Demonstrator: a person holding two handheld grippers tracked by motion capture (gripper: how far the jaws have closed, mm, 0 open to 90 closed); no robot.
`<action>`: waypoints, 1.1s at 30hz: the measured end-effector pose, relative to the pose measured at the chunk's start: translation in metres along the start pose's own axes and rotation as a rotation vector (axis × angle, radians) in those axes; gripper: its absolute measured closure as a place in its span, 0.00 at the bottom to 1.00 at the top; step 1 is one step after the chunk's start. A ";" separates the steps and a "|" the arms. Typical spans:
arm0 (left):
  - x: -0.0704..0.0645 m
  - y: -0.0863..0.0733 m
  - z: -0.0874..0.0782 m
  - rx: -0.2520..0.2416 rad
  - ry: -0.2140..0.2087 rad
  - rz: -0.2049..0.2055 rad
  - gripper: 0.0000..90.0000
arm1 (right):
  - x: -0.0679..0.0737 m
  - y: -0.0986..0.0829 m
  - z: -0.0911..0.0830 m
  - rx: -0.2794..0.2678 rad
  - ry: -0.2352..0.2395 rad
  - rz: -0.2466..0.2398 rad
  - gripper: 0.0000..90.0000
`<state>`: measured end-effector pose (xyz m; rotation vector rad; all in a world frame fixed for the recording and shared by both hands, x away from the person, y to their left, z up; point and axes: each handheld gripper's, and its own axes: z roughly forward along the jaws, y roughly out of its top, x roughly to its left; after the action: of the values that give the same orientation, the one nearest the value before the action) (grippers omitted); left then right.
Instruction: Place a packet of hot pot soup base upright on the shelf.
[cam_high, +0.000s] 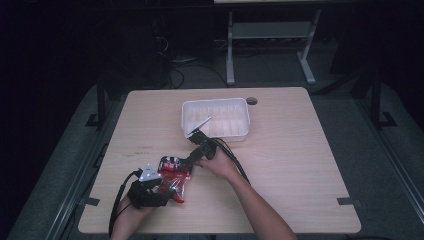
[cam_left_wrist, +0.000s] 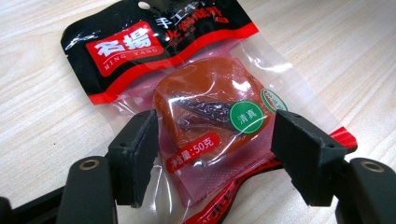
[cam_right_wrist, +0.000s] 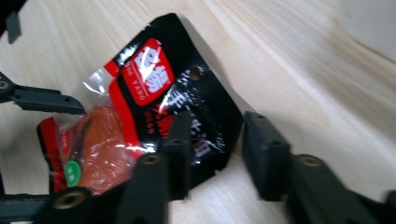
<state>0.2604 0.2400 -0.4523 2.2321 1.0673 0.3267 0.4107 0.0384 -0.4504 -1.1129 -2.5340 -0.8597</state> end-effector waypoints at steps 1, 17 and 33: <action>0.000 0.000 0.000 -0.001 0.000 0.001 0.36 | 0.001 0.000 0.001 -0.003 -0.004 0.000 0.75; 0.016 -0.002 -0.011 -0.082 -0.001 -0.083 0.27 | 0.017 -0.005 -0.026 -0.095 -0.027 -0.081 0.98; 0.030 -0.004 -0.012 -0.194 -0.146 -0.177 0.22 | 0.063 -0.021 -0.084 -0.219 0.040 -0.289 0.99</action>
<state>0.2712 0.2706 -0.4471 1.9433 1.0959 0.1795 0.3519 0.0137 -0.3651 -0.7830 -2.6558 -1.2436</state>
